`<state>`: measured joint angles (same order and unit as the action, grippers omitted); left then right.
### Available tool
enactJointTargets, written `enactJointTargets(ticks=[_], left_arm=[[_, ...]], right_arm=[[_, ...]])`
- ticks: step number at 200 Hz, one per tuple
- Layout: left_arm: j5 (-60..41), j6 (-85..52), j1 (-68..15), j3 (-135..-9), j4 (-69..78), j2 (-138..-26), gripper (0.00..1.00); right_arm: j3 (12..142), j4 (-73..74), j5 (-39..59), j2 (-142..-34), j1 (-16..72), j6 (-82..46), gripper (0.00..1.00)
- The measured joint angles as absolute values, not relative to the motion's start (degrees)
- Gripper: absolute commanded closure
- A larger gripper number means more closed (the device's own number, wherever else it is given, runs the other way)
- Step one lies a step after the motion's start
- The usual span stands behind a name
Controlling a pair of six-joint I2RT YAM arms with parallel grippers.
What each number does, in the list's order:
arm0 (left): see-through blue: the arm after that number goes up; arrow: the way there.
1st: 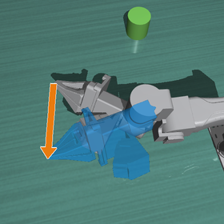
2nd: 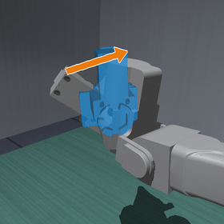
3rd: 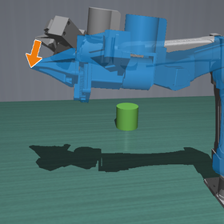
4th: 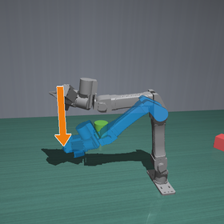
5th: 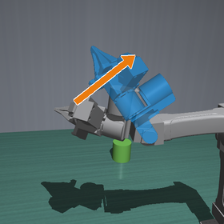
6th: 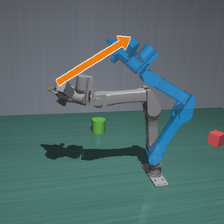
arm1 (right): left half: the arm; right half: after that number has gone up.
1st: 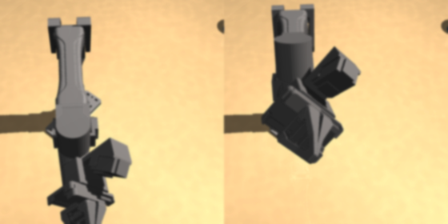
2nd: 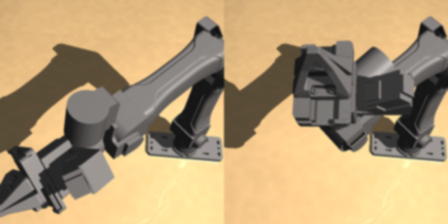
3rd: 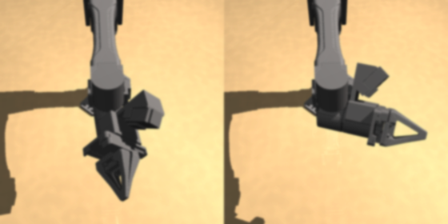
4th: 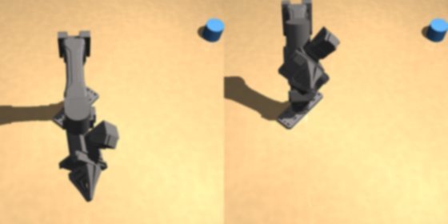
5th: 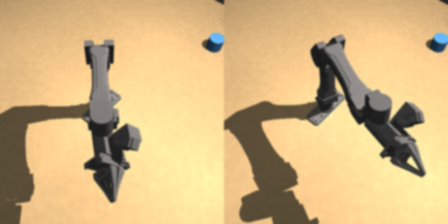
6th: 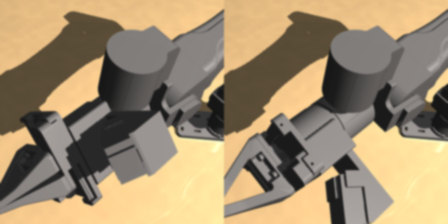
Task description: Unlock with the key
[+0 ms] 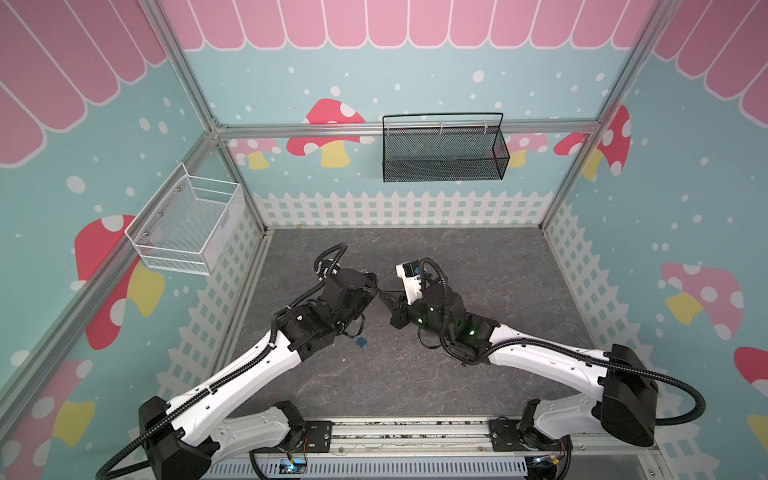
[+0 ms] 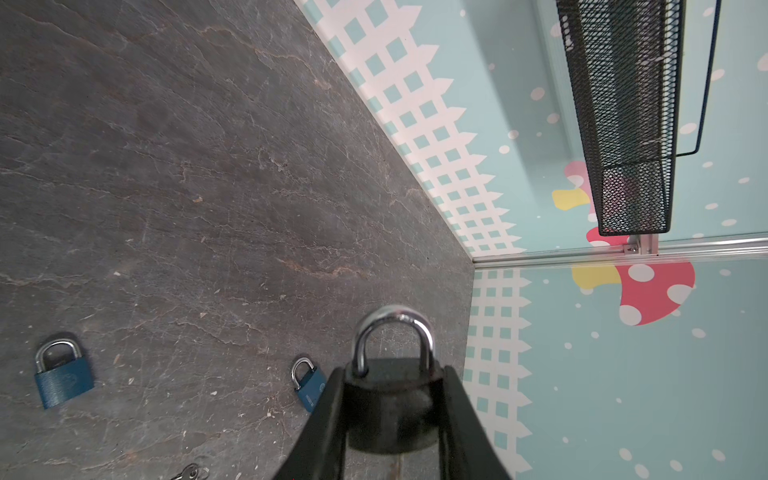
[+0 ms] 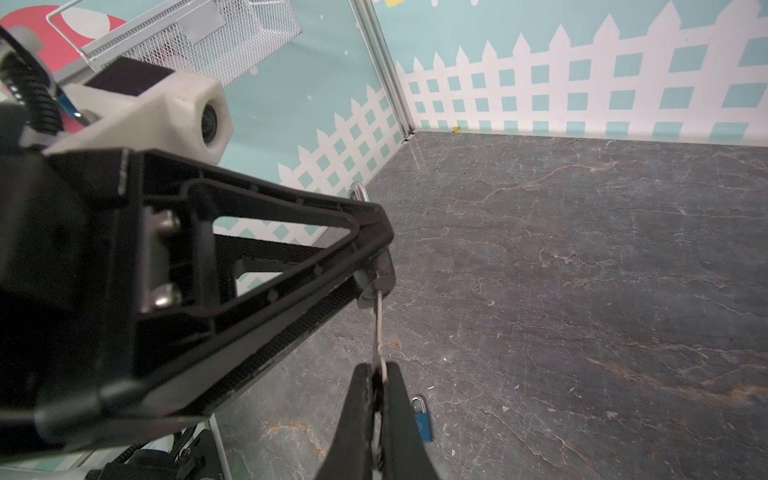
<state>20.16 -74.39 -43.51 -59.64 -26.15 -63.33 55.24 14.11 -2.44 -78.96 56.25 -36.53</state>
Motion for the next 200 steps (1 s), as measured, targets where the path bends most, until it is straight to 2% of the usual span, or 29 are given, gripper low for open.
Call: enactJointTargets(ticks=[39,107,161,200], left_arm=[[19.70,-74.76,-43.51,-58.52,-25.98,-62.85,1.00],[17.85,-76.12,-43.13,-58.11,-25.19,-62.46,1.00],[18.61,-75.85,-43.13,-58.00,-24.56,-62.39,1.00],[18.61,-75.70,-43.07,-58.00,-24.93,-62.22,1.00]], right_arm=[[55.37,13.15,0.12,-78.94,55.68,-39.83,1.00],[56.34,10.72,-6.50,-78.94,57.49,-29.61,1.00],[56.34,12.88,4.97,-79.00,53.60,-39.92,1.00],[58.15,10.11,0.60,-79.66,55.29,-32.95,1.00]])
